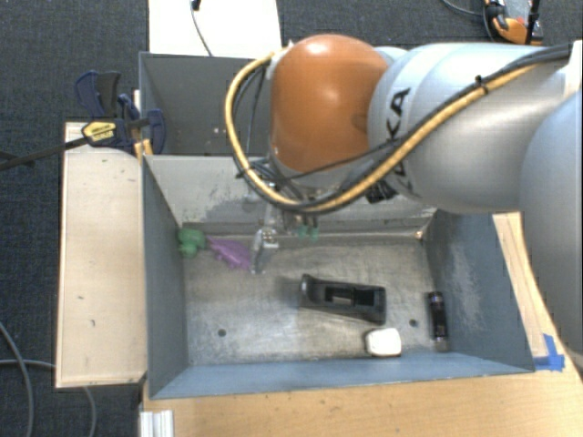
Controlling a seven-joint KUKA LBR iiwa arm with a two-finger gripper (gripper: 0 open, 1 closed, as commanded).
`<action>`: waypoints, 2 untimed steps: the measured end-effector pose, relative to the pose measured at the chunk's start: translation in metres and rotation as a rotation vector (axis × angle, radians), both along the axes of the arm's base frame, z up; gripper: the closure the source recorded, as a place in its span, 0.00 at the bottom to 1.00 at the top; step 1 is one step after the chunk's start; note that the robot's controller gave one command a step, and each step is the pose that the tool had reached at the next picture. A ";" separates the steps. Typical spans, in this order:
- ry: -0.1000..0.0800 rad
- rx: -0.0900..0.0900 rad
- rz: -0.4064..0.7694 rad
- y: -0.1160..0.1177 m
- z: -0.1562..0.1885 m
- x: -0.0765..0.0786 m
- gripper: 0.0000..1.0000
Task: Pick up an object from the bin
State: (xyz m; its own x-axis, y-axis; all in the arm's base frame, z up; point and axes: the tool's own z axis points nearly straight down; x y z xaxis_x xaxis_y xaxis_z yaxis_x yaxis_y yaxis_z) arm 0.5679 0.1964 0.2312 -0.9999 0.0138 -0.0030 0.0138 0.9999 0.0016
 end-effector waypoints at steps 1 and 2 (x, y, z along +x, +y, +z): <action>0.000 0.000 -0.001 0.000 0.000 0.000 0.00; -0.006 0.003 -0.071 -0.001 -0.015 0.007 0.00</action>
Offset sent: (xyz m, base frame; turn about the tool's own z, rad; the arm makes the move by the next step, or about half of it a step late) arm 0.0196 -0.0050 -0.0631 0.2577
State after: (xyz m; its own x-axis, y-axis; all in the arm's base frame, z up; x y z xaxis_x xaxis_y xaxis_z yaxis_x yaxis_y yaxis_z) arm 0.5753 0.1954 0.2160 -0.9963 0.0850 -0.0086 0.0850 0.9964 0.0046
